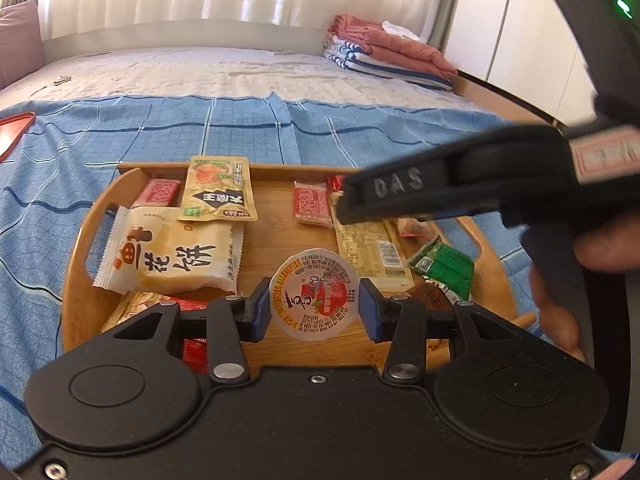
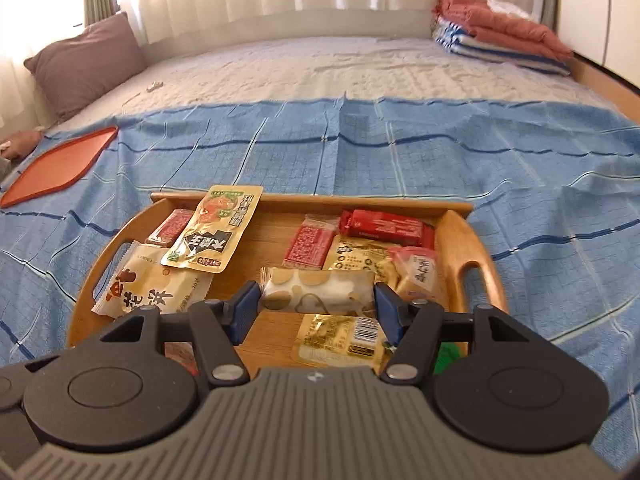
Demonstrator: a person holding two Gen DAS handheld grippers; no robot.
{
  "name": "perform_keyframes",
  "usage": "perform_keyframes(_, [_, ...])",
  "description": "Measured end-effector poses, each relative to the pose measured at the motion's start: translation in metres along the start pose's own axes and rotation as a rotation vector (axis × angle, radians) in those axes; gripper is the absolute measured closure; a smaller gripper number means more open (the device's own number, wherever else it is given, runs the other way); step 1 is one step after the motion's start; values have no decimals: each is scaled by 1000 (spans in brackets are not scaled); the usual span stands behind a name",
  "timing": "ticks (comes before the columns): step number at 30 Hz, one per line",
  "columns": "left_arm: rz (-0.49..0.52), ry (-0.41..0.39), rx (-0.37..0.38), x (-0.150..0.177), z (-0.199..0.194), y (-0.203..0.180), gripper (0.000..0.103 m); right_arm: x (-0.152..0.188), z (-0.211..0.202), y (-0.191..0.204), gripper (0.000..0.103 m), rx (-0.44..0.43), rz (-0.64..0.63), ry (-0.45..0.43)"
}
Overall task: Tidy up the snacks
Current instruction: 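Lower the biscuit roll and jelly cup into the tray and open both tools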
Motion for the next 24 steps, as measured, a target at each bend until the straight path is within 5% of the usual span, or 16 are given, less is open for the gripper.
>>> perform_keyframes(24, [30,11,-41,6,27,13,60,10,48,18,37,-101,5,107])
Point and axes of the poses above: each gripper's, at about its wrist camera, not at the fingertips, and z roughly the way its jaws point, y to its left, x to its underside, the point moved 6 cm from there along z, roughly the way its jaws point, and after that the axes turned 15 degrees about x, right-handed, at the moved point
